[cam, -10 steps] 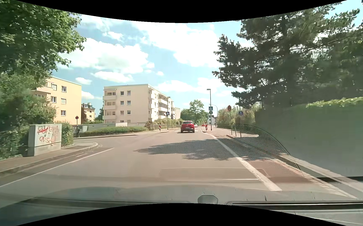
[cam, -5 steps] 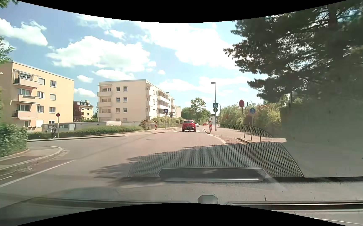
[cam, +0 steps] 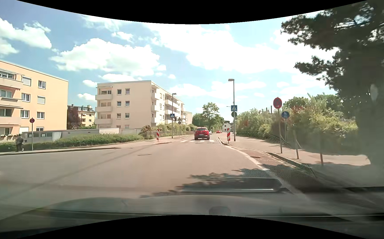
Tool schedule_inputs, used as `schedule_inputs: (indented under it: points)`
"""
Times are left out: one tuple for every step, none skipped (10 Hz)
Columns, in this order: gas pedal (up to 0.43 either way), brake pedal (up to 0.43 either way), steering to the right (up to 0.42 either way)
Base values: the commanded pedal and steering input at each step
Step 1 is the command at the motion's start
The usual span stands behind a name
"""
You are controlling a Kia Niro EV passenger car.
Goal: Follow the waypoints while adhering to traffic rules and regulations
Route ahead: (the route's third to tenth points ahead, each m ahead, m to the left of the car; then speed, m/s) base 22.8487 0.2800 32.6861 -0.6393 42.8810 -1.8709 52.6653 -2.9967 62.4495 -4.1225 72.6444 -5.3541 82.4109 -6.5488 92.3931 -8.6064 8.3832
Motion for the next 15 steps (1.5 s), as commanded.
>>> schedule_inputs:
  points:
    - [0.059, 0.006, -0.007]
    - [0.059, 0.006, -0.006]
    - [0.059, 0.006, -0.007]
    - [0.059, 0.006, -0.006]
    - [0.059, 0.006, -0.006]
    - [0.059, 0.006, -0.005]
    - [0.059, 0.006, -0.005]
    - [0.059, 0.006, -0.005]
    - [0.059, 0.006, -0.004]
    - [0.059, 0.006, -0.003]
    - [0.059, 0.006, 0.000]
    - [0.059, 0.006, 0.002]
    - [0.059, 0.006, 0.002]
    - [0.059, 0.006, 0.003]
    - [0.059, 0.006, 0.003]
